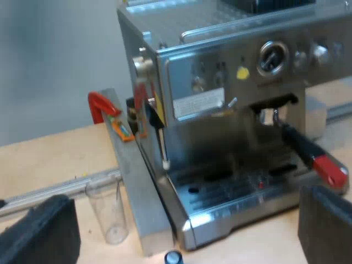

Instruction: Pour the beans into the coffee machine

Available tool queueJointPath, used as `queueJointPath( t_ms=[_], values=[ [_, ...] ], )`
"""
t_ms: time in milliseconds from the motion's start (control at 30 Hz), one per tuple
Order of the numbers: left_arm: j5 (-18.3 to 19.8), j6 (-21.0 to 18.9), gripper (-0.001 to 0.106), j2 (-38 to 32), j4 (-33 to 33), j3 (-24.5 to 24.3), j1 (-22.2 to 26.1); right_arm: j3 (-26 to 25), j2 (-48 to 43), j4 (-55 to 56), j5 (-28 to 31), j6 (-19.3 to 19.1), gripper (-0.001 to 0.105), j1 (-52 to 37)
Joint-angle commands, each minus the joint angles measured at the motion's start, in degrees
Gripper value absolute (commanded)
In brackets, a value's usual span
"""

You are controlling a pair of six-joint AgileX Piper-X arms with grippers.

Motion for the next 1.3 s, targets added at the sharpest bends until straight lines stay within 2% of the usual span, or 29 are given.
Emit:
queueJointPath(
  t_ms=[33,133,400,533,600,767,867,933,1133,1300],
  values=[
    [-0.9,-2.8,0.082,-7.8,-4.4,2.1,-0.3,2.3,-2.6,-6.3,0.1,-0.2,0.092,-0.2],
    [-0.9,-4.7,0.082,-7.8,-7.8,4.8,-0.3,4.9,-2.6,-9.1,0.1,-0.2,0.092,-0.2],
    [-0.9,-4.7,0.082,-7.8,-17.7,12.1,-0.3,13.3,-2.5,-15.0,0.1,-0.2,0.092,-0.2],
    [-0.9,-4.7,0.082,-7.7,-21.6,17.9,-0.3,18.6,-2.4,-17.7,0.1,-0.2,0.092,-0.2],
    [-0.9,-4.7,0.082,-7.7,-22.1,19.2,-0.3,20.0,-2.4,-17.9,0.1,-0.2,0.092,-0.2],
    [-0.9,-4.7,0.082,-7.6,-22.2,26.5,-0.3,24.3,-2.4,-17.9,0.1,-0.2,0.092,-0.2],
    [-0.9,-4.7,0.082,-7.5,-22.2,29.4,-0.3,26.4,-2.4,-17.9,0.1,-0.2,0.092,-0.2],
    [-0.9,-4.7,0.082,-7.5,-22.2,31.3,-0.3,29.5,-2.4,-17.9,0.1,-0.2,0.092,-0.2],
    [-0.9,-4.7,0.082,-7.5,-22.7,34.0,-0.3,33.9,-2.3,-17.9,0.1,-0.2,0.092,-0.2],
    [-0.9,-4.7,0.082,-7.5,-22.7,33.9,-0.3,36.3,-2.3,-17.7,0.1,-0.2,0.092,-0.2]
  ],
)
